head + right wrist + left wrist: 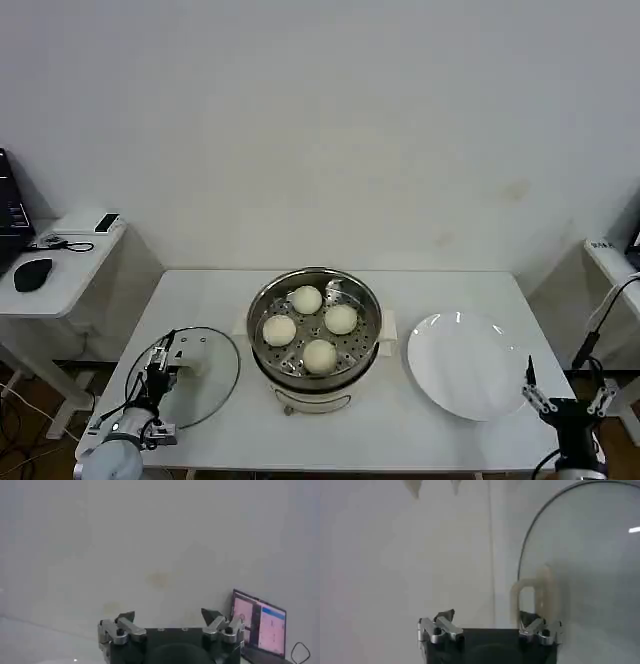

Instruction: Take steamed baozi put them in steamer then cover it.

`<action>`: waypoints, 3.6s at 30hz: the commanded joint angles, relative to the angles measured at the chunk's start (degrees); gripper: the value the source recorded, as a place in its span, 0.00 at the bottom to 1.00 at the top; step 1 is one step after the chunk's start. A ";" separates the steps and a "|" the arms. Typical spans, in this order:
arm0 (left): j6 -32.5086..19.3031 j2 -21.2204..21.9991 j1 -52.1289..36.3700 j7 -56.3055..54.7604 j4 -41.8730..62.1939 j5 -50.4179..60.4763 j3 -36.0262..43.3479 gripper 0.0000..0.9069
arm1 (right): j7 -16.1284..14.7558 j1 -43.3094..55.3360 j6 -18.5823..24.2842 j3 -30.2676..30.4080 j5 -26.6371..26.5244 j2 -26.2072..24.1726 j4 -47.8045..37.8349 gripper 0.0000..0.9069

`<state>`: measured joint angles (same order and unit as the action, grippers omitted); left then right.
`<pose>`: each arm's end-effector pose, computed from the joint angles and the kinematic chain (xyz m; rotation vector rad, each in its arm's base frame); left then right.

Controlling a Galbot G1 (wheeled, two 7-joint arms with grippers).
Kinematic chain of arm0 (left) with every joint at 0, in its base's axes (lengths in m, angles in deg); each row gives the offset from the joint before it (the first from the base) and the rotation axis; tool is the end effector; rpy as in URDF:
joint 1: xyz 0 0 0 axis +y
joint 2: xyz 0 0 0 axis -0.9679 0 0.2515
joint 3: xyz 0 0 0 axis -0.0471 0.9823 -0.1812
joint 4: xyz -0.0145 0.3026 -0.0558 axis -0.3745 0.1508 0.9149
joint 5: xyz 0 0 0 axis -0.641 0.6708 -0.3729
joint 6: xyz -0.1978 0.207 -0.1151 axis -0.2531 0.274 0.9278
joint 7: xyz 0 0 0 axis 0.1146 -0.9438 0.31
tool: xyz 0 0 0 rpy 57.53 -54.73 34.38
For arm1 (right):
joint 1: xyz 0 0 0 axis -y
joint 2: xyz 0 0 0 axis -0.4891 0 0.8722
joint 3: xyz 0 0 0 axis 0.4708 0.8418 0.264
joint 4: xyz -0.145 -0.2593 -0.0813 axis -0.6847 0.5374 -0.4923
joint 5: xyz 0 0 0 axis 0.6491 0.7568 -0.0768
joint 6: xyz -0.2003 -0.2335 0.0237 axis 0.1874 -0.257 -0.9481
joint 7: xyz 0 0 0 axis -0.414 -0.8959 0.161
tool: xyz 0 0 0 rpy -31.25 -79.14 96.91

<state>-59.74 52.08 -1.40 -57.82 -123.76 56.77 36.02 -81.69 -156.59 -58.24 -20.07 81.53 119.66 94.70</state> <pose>0.2282 0.1593 -0.3688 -0.1923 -2.0984 -2.2215 0.1000 -0.1264 -0.2767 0.3931 2.9745 -0.5746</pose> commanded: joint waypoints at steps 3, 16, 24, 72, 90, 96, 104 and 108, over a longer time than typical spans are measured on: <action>-0.20 0.08 -0.88 -0.52 0.88 -0.06 0.05 0.00 | 0.03 -0.13 -0.14 0.29 0.18 0.28 0.02 1.00; -0.92 0.14 4.13 0.17 -5.17 -0.85 -2.59 0.00 | -0.18 -0.77 -0.16 1.87 0.78 0.06 0.81 1.00; 3.97 2.11 10.48 -1.67 -15.51 -3.09 -6.39 0.00 | -0.48 -1.57 -0.30 2.20 0.59 -1.45 1.17 1.00; 29.48 7.15 -5.43 22.67 -38.85 9.69 22.55 0.00 | 0.39 0.42 -2.18 7.50 5.97 -1.10 0.58 1.00; 30.32 24.51 -11.89 30.26 -26.37 30.79 28.50 0.00 | 0.85 0.68 -1.75 9.92 8.56 0.14 -0.98 1.00; 30.90 26.03 -11.94 31.60 -26.08 31.85 28.79 0.00 | 0.91 0.79 -1.71 10.53 9.19 0.35 -1.39 1.00; 30.82 27.14 -11.67 32.09 -24.89 32.97 29.96 0.00 | 0.91 0.75 -1.74 11.35 10.01 0.52 -1.34 1.00; 30.70 26.89 -11.08 32.01 -24.75 32.99 29.97 0.00 | 0.96 0.62 -1.58 11.55 10.24 0.56 -1.37 1.00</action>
<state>-29.17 76.81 -12.26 -26.63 -149.82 87.24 64.94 -80.79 -155.94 -59.96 -8.89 91.22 120.10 93.36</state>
